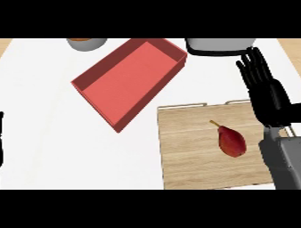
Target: Pick the pear from the tray and place it in the cardboard box
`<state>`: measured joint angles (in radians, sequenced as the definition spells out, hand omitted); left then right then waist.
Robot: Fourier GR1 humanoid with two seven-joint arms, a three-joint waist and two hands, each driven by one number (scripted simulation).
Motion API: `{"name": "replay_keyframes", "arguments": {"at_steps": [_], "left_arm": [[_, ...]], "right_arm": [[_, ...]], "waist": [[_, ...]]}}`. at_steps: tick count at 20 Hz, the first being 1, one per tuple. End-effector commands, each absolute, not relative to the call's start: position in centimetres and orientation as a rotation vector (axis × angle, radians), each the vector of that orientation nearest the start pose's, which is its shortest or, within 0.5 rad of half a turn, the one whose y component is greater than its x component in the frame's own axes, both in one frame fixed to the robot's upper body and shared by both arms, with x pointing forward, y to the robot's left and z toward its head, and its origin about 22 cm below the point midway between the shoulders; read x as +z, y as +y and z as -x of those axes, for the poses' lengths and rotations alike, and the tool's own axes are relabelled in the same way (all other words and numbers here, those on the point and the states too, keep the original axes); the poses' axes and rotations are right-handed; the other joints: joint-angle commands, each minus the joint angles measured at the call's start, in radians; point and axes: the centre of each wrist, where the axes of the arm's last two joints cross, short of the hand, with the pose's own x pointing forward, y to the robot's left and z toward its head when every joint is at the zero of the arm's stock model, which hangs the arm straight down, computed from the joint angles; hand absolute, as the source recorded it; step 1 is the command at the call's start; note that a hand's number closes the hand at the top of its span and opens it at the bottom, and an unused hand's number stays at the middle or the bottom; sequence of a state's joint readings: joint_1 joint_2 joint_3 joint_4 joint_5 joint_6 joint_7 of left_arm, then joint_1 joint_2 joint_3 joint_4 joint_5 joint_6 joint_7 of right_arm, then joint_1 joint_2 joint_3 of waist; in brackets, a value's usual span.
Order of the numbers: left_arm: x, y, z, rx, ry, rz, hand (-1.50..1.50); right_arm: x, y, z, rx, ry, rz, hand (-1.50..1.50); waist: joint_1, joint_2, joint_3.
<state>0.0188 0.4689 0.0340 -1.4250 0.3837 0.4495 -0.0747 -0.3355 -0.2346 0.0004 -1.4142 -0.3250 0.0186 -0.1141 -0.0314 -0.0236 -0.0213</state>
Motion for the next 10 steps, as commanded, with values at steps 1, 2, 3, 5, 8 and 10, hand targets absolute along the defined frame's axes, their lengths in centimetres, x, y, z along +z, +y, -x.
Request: {"name": "replay_keyframes", "arguments": {"at_steps": [1, 2, 3, 5, 8, 10], "left_arm": [[-0.4, 36.0, -23.4, 0.231, -1.500, -0.533, 0.00], [1.5, 35.8, -24.2, 0.139, -1.493, -0.584, 0.00], [2.1, 36.8, -23.6, 0.071, -1.477, -0.602, 0.00], [1.5, 37.8, -23.0, -0.076, -1.455, -0.660, 0.00], [1.0, 37.4, -22.9, -0.108, -1.414, -0.642, 0.00], [1.3, 36.8, -23.5, -0.163, -1.403, -0.644, 0.00]], "right_arm": [[6.2, -27.2, -32.3, 0.067, -1.772, -0.239, -1.50], [5.8, -27.7, -32.7, 0.101, -1.714, -0.333, -1.50], [3.7, -27.5, -31.4, 0.137, -1.625, -0.436, -1.50], [2.6, -27.9, -31.4, 0.228, -1.488, -0.561, -1.50], [11.0, -28.3, -32.5, 0.948, -1.633, -0.237, -1.50], [4.3, -30.3, -29.7, 0.937, -1.473, -0.384, -1.50]], "waist": [[0.028, 0.026, 0.021], [0.029, 0.029, 0.023], [0.030, 0.029, 0.025], [0.036, 0.040, 0.027], [0.034, 0.021, 0.017], [0.015, 0.042, 0.029]]}}
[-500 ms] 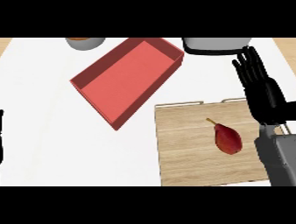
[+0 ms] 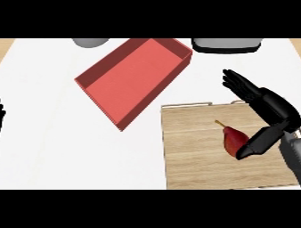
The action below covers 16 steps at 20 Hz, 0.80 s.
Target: Pick the pear from the tray and place it in the cardboard box
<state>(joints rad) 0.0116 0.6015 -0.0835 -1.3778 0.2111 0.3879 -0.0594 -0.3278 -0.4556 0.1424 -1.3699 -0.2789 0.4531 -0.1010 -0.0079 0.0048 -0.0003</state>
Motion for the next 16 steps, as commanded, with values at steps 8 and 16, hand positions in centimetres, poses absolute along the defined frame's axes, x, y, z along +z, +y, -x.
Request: {"name": "replay_keyframes", "arguments": {"at_steps": [8, 16], "left_arm": [[0.9, 35.3, -25.4, -0.213, -1.389, -0.633, 0.00], [2.3, 34.5, -26.7, -0.227, -1.408, -0.615, 0.00]], "right_arm": [[-1.2, -39.7, -28.7, 0.517, -1.602, -0.679, -1.50], [5.0, -39.1, -32.0, 1.089, -1.516, -0.431, -1.50]], "waist": [[0.030, 0.016, 0.008], [0.055, 0.012, 0.007]]}}
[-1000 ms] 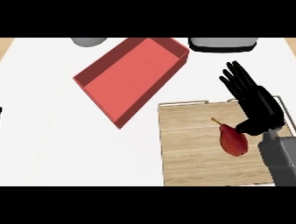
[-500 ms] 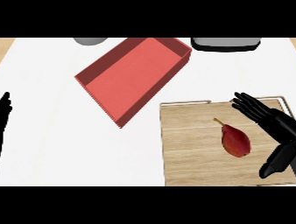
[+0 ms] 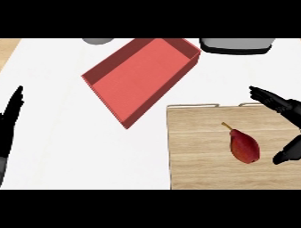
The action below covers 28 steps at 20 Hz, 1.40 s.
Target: Pick the pear from the tray and place it in the cardboard box
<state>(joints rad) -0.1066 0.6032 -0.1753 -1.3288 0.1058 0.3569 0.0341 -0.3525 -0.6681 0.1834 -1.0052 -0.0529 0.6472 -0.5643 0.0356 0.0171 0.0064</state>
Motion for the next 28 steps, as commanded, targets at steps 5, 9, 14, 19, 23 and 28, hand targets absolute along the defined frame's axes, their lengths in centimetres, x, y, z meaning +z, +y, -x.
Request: {"name": "replay_keyframes", "arguments": {"at_steps": [5, 9, 14, 19, 23, 28], "left_arm": [[2.5, 34.1, -27.4, -0.244, -1.412, -0.610, 0.00], [2.2, 33.3, -26.9, -0.248, -1.412, -0.595, 0.00], [2.4, 34.2, -28.3, -0.241, -1.392, -0.632, 0.00], [1.0, 33.6, -27.5, -0.231, -1.380, -0.635, 0.00], [3.1, 34.6, -27.6, -0.234, -1.382, -0.637, 0.00], [1.4, 34.8, -27.1, -0.213, -1.382, -0.633, 0.00]], "right_arm": [[6.0, -36.5, -34.0, 1.338, -1.406, -0.392, -1.50], [5.6, -35.1, -34.8, 1.510, -1.297, -0.368, -1.50], [4.5, -32.7, -36.3, 1.589, -1.248, -0.412, -1.50], [3.9, -33.2, -37.1, 1.658, -1.202, -0.361, -1.50], [1.9, -31.2, -37.3, 1.660, -1.234, -0.378, -1.50], [2.7, -31.9, -37.2, 1.686, -1.218, -0.412, -1.50]], "waist": [[0.023, 0.001, -0.003], [0.035, -0.001, -0.003], [0.010, 0.000, -0.004], [-0.003, -0.005, -0.005], [-0.004, -0.009, -0.005], [-0.024, -0.013, -0.006]]}}
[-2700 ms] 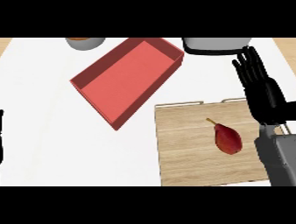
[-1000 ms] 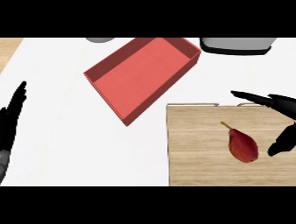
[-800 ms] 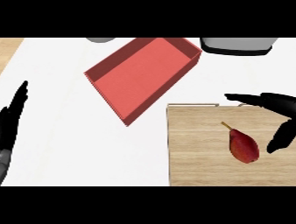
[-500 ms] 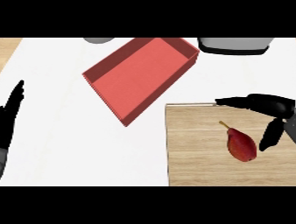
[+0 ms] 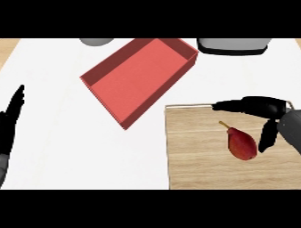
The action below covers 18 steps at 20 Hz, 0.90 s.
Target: Pick the pear from the tray and place it in the cardboard box
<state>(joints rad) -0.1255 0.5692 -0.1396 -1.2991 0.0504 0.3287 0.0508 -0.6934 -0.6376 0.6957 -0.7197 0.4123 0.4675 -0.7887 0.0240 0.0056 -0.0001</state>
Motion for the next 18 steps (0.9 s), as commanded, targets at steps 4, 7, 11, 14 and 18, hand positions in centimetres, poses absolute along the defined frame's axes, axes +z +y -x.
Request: {"name": "replay_keyframes", "arguments": {"at_steps": [4, 7, 11, 14, 18], "left_arm": [[1.9, 34.8, -26.9, -0.216, -1.365, -0.619, 0.00], [1.0, 35.9, -26.5, -0.214, -1.359, -0.630, 0.00], [2.2, 35.8, -27.3, -0.211, -1.380, -0.635, 0.00], [2.6, 35.8, -26.6, -0.216, -1.375, -0.647, 0.00], [1.4, 36.1, -27.0, -0.209, -1.348, -0.638, 0.00]], "right_arm": [[2.4, -31.3, -37.7, 1.653, -1.257, -0.443, -1.50], [2.4, -32.2, -36.7, 1.664, -1.239, -0.503, -1.50], [1.3, -32.0, -36.1, 1.638, -1.298, -0.545, -1.50], [3.4, -29.8, -36.9, 1.665, -1.298, -0.563, -1.50], [5.0, -28.7, -37.0, 1.772, -1.216, -0.488, -1.50]], "waist": [[0.001, 0.000, 0.001], [-0.012, -0.003, 0.000], [-0.010, -0.001, 0.001], [-0.013, -0.009, 0.000], [-0.025, -0.007, -0.001]]}}
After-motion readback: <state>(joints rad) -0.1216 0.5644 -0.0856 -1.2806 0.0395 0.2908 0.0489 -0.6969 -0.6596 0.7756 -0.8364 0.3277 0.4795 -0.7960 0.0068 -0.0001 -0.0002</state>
